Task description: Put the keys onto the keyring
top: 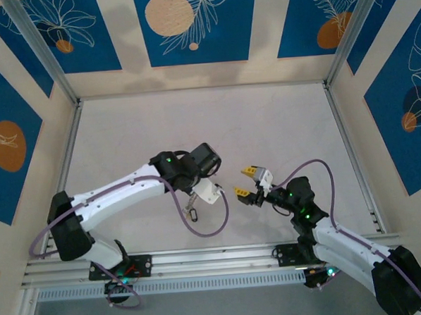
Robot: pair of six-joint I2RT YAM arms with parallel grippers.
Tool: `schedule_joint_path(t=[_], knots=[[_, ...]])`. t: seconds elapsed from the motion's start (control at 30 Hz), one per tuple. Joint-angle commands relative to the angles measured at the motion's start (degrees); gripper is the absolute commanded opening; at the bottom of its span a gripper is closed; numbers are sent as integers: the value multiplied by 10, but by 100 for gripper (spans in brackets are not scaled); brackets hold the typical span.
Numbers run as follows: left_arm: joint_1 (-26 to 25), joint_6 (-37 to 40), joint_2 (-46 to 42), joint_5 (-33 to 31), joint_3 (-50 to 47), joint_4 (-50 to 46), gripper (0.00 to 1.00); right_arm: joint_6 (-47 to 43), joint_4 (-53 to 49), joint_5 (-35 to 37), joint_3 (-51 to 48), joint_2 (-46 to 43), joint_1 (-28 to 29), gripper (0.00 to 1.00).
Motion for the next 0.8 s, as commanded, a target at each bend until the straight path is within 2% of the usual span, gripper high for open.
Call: schedule_joint_path(t=[0.0, 0.03, 0.07, 0.27, 0.4, 0.47, 0.6, 0.77], knots=[[-7, 36, 6, -40, 50, 8, 0, 25, 14, 34, -13, -7, -8, 72], [-7, 44, 8, -32, 57, 11, 0, 29, 19, 40, -15, -8, -11, 95], [-6, 54, 10, -28, 60, 16, 0, 34, 24, 47, -16, -9, -13, 99], [0, 70, 49, 3, 105, 28, 0, 55, 50, 99, -38, -29, -29, 99], [14, 54, 82, 75, 130, 53, 0, 37, 31, 123, -46, -74, -35, 99], [22, 38, 106, 112, 150, 61, 0, 51, 60, 148, -66, -98, -41, 99], [34, 0, 165, 163, 200, 72, 0, 46, -17, 190, -66, -180, -51, 99], [69, -35, 226, 223, 240, 72, 0, 41, -62, 185, -67, -234, -54, 99]])
